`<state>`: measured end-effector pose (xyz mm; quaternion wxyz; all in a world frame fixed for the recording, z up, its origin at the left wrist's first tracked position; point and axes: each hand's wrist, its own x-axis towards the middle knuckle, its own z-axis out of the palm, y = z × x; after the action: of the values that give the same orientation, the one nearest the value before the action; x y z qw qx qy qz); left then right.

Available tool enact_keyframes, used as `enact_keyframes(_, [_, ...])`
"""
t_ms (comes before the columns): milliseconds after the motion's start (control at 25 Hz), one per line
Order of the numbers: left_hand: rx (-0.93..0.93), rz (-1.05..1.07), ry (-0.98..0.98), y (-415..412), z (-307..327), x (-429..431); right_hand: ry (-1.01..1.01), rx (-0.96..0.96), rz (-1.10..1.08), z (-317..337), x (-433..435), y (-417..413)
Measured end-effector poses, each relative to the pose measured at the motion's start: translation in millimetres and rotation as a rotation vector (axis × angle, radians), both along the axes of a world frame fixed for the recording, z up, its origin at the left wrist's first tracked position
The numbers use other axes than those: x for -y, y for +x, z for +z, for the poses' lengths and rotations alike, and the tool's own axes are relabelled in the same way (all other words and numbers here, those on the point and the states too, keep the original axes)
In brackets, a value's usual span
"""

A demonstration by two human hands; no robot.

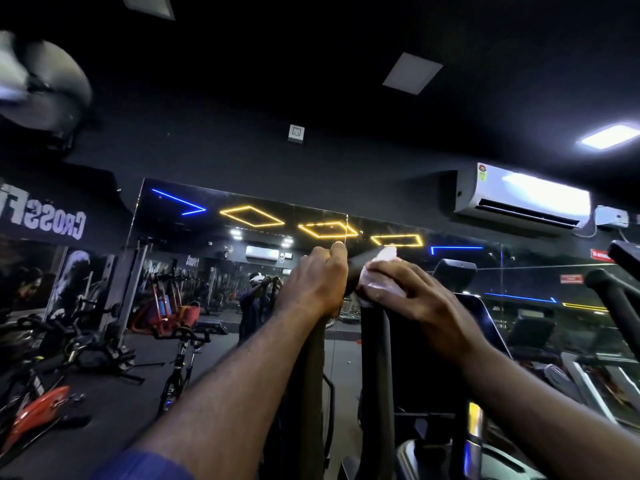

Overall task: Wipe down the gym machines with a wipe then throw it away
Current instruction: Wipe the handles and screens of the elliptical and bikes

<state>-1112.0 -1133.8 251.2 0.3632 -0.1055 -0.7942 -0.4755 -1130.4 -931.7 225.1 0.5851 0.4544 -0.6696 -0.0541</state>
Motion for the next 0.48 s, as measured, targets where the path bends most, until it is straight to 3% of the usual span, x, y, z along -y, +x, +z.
enact_keyframes(240, [-0.002,0.02,-0.008,-1.9,-0.4,1.7,-0.123,0.019,0.059,-31.9,7.5,4.0])
enact_keyframes(320, [-0.009,0.021,-0.013,-1.6,-1.0,0.9,-0.046,0.012,0.007,-43.9,8.9,13.0])
enact_keyframes(400, [-0.012,0.02,-0.014,-0.8,-2.0,0.7,0.024,-0.016,-0.025,-31.0,4.2,15.1])
enact_keyframes(480, [-0.016,0.012,-0.014,1.3,-1.9,-1.0,-0.07,-0.028,-0.026,-3.8,-2.2,9.0])
